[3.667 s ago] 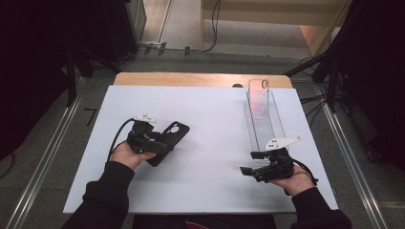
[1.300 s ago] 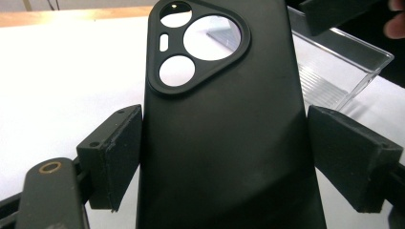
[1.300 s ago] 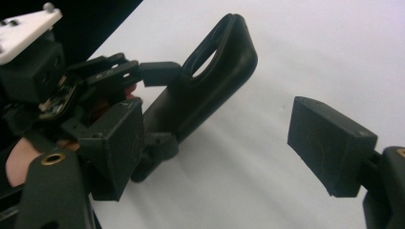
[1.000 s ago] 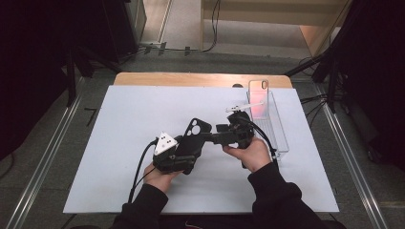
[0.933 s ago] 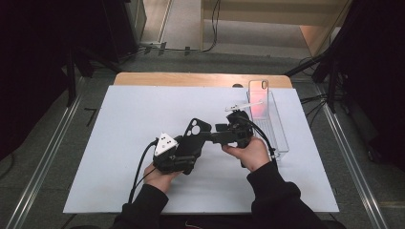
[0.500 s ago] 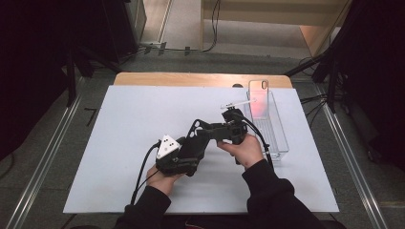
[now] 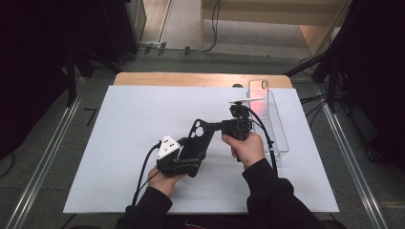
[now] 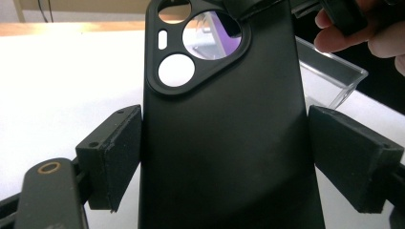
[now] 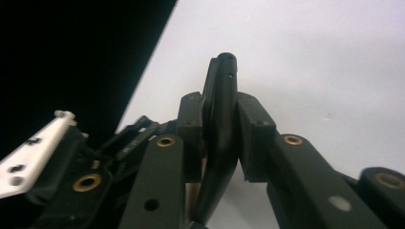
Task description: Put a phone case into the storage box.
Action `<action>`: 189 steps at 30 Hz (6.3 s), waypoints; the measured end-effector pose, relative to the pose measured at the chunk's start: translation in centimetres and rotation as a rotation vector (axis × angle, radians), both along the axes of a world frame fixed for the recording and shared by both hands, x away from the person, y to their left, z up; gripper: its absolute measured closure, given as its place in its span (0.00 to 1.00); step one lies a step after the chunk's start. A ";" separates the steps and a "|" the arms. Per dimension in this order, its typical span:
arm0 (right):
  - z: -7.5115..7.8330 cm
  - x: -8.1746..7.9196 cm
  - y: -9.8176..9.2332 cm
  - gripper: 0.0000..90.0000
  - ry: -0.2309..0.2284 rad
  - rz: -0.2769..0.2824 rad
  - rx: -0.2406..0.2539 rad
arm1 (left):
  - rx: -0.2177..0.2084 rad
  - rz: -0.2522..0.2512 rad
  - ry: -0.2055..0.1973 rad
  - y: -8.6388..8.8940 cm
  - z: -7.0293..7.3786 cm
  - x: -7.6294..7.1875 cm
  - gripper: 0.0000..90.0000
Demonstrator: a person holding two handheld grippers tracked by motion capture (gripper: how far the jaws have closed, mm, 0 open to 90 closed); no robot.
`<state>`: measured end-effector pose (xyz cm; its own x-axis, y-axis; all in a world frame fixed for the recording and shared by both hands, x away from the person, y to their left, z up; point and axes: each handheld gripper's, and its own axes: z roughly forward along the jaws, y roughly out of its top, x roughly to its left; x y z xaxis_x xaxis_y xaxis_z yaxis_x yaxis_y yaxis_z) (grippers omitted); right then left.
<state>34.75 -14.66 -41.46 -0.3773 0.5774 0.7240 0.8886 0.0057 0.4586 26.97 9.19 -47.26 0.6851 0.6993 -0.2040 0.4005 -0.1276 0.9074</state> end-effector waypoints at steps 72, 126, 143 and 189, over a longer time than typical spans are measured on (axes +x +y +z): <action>3.5 -2.5 -1.6 0.86 -0.445 0.239 -0.145 | 0.224 -0.359 0.196 1.6 8.0 5.1 0.33; 3.1 -2.4 -2.1 0.32 -0.520 0.184 -0.099 | 0.131 -0.471 0.311 2.0 8.7 7.6 0.86; 1.6 -2.8 -0.6 0.00 -0.545 0.110 -0.215 | 0.129 -0.272 0.323 2.8 9.9 7.5 0.86; -1.5 -4.1 4.6 0.08 -0.528 -0.055 -0.376 | 0.159 -0.186 0.365 -0.3 9.9 6.0 0.85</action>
<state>30.69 -10.06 -43.00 -0.5900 0.7838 0.1937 0.5475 0.2120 0.8095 33.02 8.89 -37.33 0.7052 0.6130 -0.3563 0.6485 -0.3544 0.6737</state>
